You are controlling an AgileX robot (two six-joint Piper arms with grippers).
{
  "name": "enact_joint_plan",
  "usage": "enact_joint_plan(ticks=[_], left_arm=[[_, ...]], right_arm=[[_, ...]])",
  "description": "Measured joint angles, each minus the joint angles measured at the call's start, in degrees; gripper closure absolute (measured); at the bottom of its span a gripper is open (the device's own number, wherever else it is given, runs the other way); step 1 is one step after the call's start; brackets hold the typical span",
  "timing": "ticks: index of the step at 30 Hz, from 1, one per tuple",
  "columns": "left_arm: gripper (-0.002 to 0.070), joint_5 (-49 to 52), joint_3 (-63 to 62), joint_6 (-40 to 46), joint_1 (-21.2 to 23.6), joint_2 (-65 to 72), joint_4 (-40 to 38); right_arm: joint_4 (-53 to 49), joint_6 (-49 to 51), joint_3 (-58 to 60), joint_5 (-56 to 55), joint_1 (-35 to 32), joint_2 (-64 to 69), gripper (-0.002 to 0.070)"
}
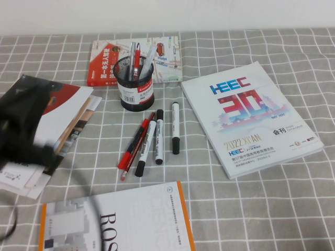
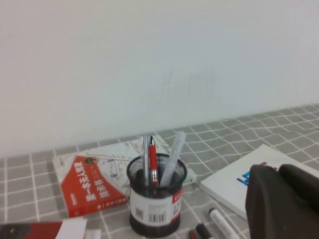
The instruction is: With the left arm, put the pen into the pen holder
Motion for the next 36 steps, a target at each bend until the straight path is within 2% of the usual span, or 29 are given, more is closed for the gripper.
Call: enact_joint_plan(ticks=[6,12,18,30,33,36], left_arm=[[0.0675,3.78,10.29,-3.99,0.00,-14.29,0.00],[0.0675,3.27,19.31,-10.38,0.00,-23.41,0.00],[0.0675,3.64,24.93,-11.64,0.00,-24.80,0.00],[0.0675,3.50,25.50,-12.06,0.00,-24.88,0.00],[0.0675,3.70,25.50,-8.06,0.00,-24.88,-2.91],[0.0675,5.04,25.50,5.88,0.00,-24.88,-16.33]], right_arm=[[0.00,0.00,0.00,0.00,0.00,0.00,0.0691],[0.00,0.00,0.00,0.00,0.00,0.00,0.0691],[0.00,0.00,0.00,0.00,0.00,0.00,0.0691],[0.00,0.00,0.00,0.00,0.00,0.00,0.0691],[0.00,0.00,0.00,0.00,0.00,0.00,0.0691],[0.00,0.00,0.00,0.00,0.00,0.00,0.0691]])
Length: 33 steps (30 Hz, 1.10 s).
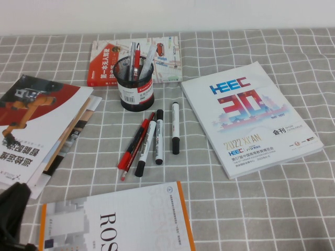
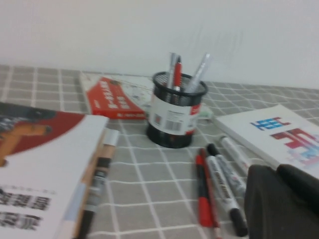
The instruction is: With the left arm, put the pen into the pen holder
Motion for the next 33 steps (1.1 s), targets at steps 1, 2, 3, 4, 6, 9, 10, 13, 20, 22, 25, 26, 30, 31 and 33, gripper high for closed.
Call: enact_joint_plan(ticks=[1,2,3,4,6,9,10,13,20,22,25,26,30,31,33], left_arm=[[0.0675,0.36,0.00,6.12,0.00,0.00,-4.95],[0.0675,0.48,0.00,10.95,0.00,0.00,-8.62],[0.0675,0.64,0.00,16.56,0.00,0.00,-12.89],[0.0675,0.79,0.10,21.62,0.00,0.00,-16.87],[0.0675,0.79,0.57,29.82,0.03,0.00,-23.48],[0.0675,-0.74,2.57,36.86,1.32,0.00,-31.30],[0.0675,-1.90,3.35,37.71,1.82,0.00,-32.55],[0.0675,-4.38,4.93,39.04,2.78,-0.64,-34.09],[0.0675,2.81,5.03,40.10,6.03,-10.94,-36.82],[0.0675,7.40,5.03,40.21,7.37,-14.69,-37.63],[0.0675,13.18,5.03,40.21,8.51,-19.31,-37.63],[0.0675,15.01,5.03,40.32,8.61,-20.05,-37.63],[0.0675,21.30,5.03,41.91,8.61,-20.72,-37.63],[0.0675,22.49,5.03,42.40,8.64,-20.72,-37.63],[0.0675,25.89,5.03,43.69,8.64,-20.72,-37.63]], right_arm=[[0.00,0.00,0.00,0.00,0.00,0.00,0.0691],[0.00,0.00,0.00,0.00,0.00,0.00,0.0692],[0.00,0.00,0.00,0.00,0.00,0.00,0.0691],[0.00,0.00,0.00,0.00,0.00,0.00,0.0691],[0.00,0.00,0.00,0.00,0.00,0.00,0.0691],[0.00,0.00,0.00,0.00,0.00,0.00,0.0691],[0.00,0.00,0.00,0.00,0.00,0.00,0.0691],[0.00,0.00,0.00,0.00,0.00,0.00,0.0691],[0.00,0.00,0.00,0.00,0.00,0.00,0.0691],[0.00,0.00,0.00,0.00,0.00,0.00,0.0691],[0.00,0.00,0.00,0.00,0.00,0.00,0.0691],[0.00,0.00,0.00,0.00,0.00,0.00,0.0691],[0.00,0.00,0.00,0.00,0.00,0.00,0.0691],[0.00,0.00,0.00,0.00,0.00,0.00,0.0691],[0.00,0.00,0.00,0.00,0.00,0.00,0.0692]])
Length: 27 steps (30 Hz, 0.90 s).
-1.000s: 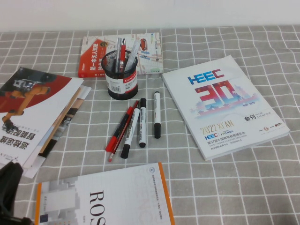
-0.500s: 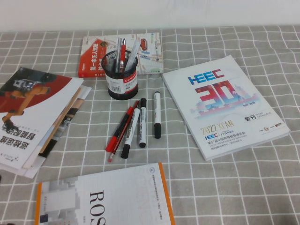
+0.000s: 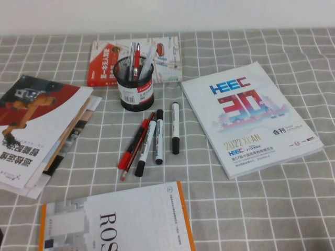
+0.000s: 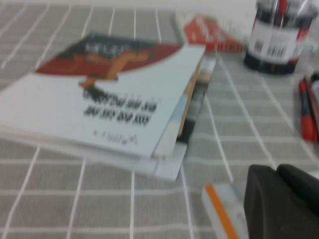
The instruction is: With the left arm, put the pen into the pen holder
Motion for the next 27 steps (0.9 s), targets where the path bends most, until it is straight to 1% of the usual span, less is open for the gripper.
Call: enact_joint_plan(ticks=[5,27], left_arm=[[0.0675,3.12,0.05,1.31,0.00,0.00,0.00],[0.0675,3.47,0.05,1.42,0.09,-0.11,0.00]], right_arm=[[0.00,0.00,0.00,0.00,0.00,0.00,0.0691],[0.00,0.00,0.00,0.00,0.00,0.00,0.0692]])
